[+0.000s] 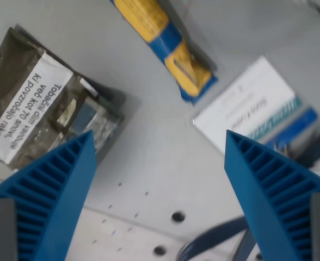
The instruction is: Move above the blue bag
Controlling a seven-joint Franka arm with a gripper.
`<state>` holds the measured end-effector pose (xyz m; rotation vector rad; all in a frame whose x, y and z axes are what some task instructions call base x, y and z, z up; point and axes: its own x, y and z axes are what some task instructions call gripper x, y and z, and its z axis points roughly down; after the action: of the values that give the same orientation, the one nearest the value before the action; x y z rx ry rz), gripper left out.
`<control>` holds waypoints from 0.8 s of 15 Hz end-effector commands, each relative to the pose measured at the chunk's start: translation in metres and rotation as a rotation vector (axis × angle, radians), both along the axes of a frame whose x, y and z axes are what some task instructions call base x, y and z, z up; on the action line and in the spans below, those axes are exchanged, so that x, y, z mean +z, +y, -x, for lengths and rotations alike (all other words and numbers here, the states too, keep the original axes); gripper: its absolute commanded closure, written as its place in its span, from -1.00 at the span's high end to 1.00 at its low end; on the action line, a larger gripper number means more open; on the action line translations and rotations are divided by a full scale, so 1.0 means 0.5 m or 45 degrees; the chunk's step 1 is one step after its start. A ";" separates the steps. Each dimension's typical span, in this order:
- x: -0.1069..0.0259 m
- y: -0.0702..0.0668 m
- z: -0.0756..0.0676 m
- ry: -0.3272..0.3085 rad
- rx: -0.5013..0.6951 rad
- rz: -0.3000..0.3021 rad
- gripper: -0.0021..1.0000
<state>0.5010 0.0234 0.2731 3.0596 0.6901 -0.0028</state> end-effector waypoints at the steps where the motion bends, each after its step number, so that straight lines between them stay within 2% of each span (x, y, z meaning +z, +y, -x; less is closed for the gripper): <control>1: -0.023 0.010 -0.013 -0.087 0.456 0.027 1.00; 5: -0.062 0.023 -0.038 -0.066 0.585 0.038 1.00; 12: -0.131 0.041 -0.079 -0.028 0.709 0.042 1.00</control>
<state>0.5312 0.0416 0.2088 2.8986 1.1817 0.0428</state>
